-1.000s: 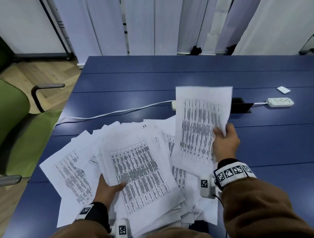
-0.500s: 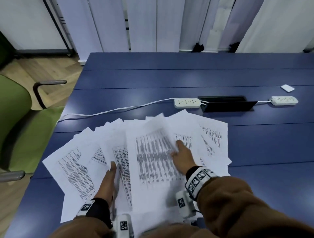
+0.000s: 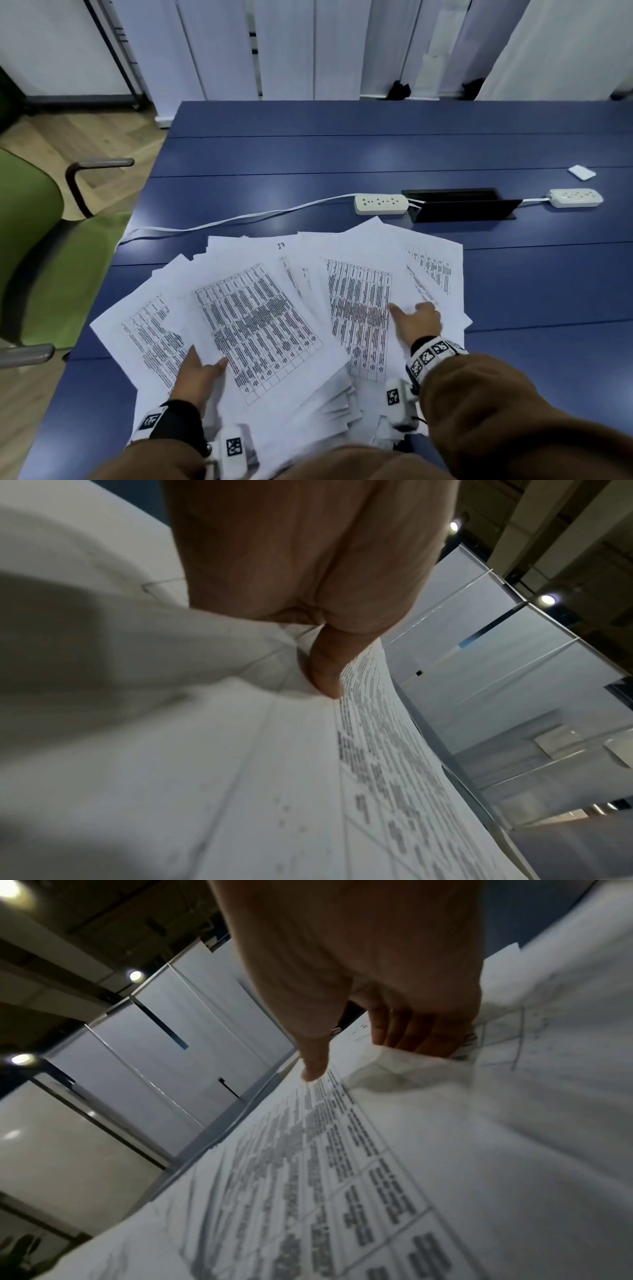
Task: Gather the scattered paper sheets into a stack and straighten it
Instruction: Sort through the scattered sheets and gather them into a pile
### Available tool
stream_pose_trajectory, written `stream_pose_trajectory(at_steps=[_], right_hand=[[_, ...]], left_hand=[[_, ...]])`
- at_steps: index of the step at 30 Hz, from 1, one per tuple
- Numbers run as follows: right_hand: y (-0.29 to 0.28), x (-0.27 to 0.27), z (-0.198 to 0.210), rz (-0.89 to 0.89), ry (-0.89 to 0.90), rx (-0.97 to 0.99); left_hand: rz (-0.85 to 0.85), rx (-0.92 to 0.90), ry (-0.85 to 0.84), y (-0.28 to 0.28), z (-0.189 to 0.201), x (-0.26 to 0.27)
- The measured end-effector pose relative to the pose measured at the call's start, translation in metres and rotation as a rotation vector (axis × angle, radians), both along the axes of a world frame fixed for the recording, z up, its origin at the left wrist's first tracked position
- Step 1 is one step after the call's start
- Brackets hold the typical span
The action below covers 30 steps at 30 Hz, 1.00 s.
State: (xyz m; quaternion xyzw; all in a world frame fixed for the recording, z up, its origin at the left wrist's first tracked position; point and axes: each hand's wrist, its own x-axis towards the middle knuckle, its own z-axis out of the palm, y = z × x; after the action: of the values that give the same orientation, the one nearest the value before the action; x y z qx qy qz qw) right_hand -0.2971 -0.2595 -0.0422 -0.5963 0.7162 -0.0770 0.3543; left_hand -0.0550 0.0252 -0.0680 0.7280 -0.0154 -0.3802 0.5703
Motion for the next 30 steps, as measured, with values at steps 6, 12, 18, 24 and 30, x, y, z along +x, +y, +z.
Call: stream_pose_trajectory(at_steps=[6,12,18,24,30], right_hand=[[0.015,0.012,0.01,0.09,-0.39,0.275],[0.001,0.019,0.078,0.016,-0.399,-0.334],[-0.013,0.027,0.173,-0.074,-0.944,-0.588],[0.01,0.039,0.143,0.166,-0.615,-0.259],[0.045,0.041,0.039,0.348,-0.304,0.09]], left_hand=[[-0.006,0.035,0.058,0.009,-0.02,0.01],[-0.068,-0.012,-0.012,0.004,-0.009,0.007],[-0.151,-0.023,-0.062,-0.007,0.005,0.003],[-0.129,-0.059,-0.091,-0.02,0.023,-0.01],[-0.083,-0.062,0.051,-0.022,0.023,-0.012]])
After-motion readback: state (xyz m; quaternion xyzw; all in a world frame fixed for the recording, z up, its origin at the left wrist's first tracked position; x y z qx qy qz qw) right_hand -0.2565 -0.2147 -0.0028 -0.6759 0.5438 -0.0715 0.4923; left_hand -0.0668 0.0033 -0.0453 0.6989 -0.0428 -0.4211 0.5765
